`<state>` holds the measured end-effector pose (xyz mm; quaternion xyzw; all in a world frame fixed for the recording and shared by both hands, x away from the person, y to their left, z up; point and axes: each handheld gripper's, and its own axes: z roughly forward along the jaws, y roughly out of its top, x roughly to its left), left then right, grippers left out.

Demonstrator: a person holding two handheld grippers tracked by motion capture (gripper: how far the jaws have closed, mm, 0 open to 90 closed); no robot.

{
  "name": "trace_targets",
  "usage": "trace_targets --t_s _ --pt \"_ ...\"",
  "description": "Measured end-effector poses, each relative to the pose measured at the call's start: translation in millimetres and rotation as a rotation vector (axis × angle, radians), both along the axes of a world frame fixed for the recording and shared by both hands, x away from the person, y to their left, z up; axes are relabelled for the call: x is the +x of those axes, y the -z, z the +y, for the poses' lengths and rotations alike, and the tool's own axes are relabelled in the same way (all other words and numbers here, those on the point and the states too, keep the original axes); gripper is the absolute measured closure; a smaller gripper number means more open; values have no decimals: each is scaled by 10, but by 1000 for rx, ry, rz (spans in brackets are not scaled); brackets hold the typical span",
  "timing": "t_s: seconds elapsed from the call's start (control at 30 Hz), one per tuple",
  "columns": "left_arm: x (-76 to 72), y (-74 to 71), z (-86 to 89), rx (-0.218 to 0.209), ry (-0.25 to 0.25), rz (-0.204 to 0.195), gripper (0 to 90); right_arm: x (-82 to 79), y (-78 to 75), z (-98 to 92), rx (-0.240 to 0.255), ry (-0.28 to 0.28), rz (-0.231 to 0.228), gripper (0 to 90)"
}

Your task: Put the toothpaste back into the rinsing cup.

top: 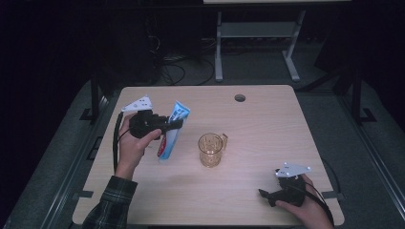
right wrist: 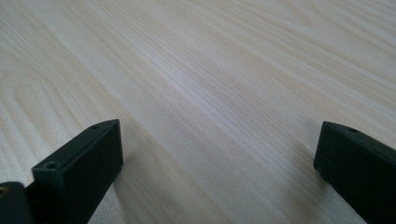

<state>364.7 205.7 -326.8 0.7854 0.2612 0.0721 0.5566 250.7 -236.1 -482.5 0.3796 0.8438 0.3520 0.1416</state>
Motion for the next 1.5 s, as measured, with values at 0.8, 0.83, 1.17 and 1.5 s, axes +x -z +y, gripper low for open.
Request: trace_targets --t_s 0.8,0.83,1.17,1.5 --pt "111 -159 -443 -14 66 -28 735 -1 0 1 1 0 1 5" --pt "113 -172 -464 -14 68 -31 735 -1 -1 1 2 0 1 5" --pt "160 -270 -660 -19 95 -48 735 -2 -1 2 2 0 2 5" --pt "214 -336 -885 -28 122 -61 733 -4 -1 3 4 0 3 5"
